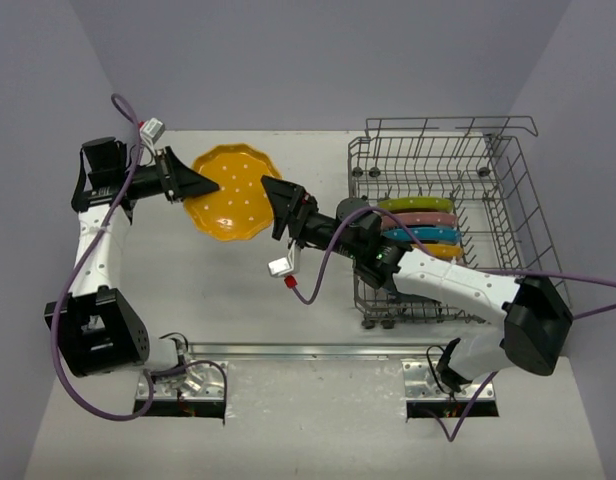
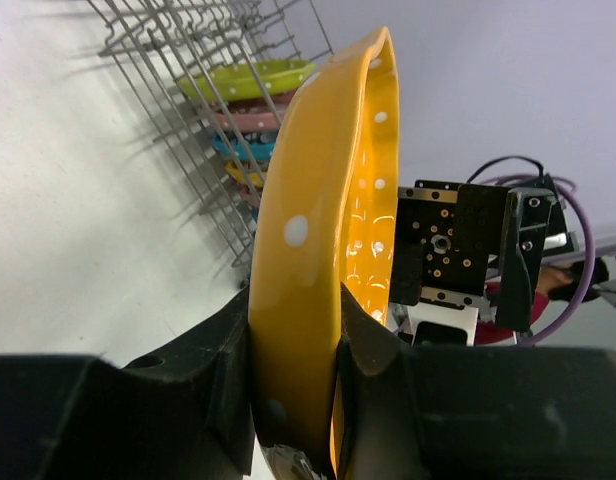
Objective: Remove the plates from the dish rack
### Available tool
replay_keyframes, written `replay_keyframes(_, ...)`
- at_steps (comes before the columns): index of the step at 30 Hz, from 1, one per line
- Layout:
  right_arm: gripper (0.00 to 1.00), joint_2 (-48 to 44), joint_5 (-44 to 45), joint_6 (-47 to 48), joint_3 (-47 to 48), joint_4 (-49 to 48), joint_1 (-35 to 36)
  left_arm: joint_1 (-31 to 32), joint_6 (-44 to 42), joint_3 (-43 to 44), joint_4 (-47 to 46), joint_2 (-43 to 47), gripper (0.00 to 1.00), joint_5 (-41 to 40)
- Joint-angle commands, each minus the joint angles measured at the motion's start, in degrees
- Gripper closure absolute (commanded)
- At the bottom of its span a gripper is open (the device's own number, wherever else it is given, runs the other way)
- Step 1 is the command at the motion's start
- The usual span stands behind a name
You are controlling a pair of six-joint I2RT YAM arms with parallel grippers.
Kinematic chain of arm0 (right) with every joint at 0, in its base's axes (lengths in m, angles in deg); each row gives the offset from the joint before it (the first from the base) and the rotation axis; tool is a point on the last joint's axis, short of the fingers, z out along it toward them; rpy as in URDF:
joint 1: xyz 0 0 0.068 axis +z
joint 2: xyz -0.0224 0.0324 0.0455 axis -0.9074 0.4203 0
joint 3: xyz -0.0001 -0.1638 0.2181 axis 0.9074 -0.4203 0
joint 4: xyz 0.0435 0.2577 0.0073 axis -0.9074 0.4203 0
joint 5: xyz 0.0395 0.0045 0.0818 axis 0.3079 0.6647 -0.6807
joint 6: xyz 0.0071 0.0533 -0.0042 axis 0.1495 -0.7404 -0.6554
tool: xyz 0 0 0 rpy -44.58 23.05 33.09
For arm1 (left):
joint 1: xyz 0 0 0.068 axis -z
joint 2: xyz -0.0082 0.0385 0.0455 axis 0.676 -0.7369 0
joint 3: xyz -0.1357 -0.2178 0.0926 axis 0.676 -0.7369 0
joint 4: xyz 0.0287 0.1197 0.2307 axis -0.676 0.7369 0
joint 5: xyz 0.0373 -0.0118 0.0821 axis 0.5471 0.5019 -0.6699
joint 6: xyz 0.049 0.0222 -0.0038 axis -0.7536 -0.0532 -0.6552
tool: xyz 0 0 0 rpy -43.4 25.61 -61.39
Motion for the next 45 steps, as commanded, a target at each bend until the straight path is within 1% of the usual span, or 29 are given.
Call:
replay_keyframes(1, 0.01, -3.87, 5.01, -1.26, -0.22, -6.43, -1.02, -2.75, 4.91, 0.48, -14.06, -2.67, 1.00, -2.99)
replay_keyframes(6, 0.01, -5.60, 9.06, -4.16, -1.48, -4.66, -2.29, -2.73, 1.98, -0.39, -15.13, -8.48, 1.00, -11.89)
replay_keyframes(7, 0.01, -5.88, 9.85, -5.61, -1.15, -3.83, -2.57, -2.79, 0.43, -0.44, -15.07, -10.65, 1.00, -14.72)
replay_keyframes(10, 0.01, -6.53, 14.59, -10.54, 1.74, 1.17, -3.05, -2.66, -2.78, 0.41, -14.62, -15.80, 1.00, -19.23)
replay_keyframes(12, 0.01, -6.72, 16.96, -14.64, 4.50, 5.93, -3.63, -2.60, -4.80, 1.71, -14.11, -19.60, 1.00, -22.18)
replay_keyframes(16, 0.01, -7.33, 20.70, -20.73, 8.06, 11.76, -5.34, -1.61, -7.70, 4.75, -14.01, -26.21, 1.00, -28.56)
replay_keyframes(20, 0.01, -8.73, 21.99, -23.63, 8.13, 14.56, -6.82, -0.24, -10.31, 8.52, -12.77, -32.18, 1.00, -34.31)
replay_keyframes(23, 0.01, -10.13, 22.89, -25.56, 7.89, 16.98, -7.64, 1.01, -12.01, 11.06, -11.05, -36.07, 1.00, -36.60)
replay_keyframes(28, 0.01, -11.63, 23.74, -26.79, 6.72, 18.43, -8.49, 1.95, -14.18, 12.30, -9.62, -39.31, 1.00, -39.15)
replay_keyframes(33, 0.01, -12.33, 24.39, -28.82, 7.01, 20.45, -9.40, 5.83, -20.28, 10.47, -6.89, -39.87, 1.00, -47.82)
replay_keyframes(37, 0.01, -12.43, 24.61, -29.99, 7.39, 21.28, -9.78, 7.17, -21.02, 7.60, -6.39, -39.49, 0.92, -52.30)
replay_keyframes(40, 0.01, -12.51, 25.06, -31.24, 7.86, 22.60, -10.03, 7.44, -22.32, 6.58, -4.95, -39.31, 0.84, -56.35)
replay_keyframes(45, 0.01, -13.18, 25.15, -31.54, 7.60, 22.82, -10.07, 7.66, -23.41, 4.13, -2.26, -38.35, 0.77, -58.76)
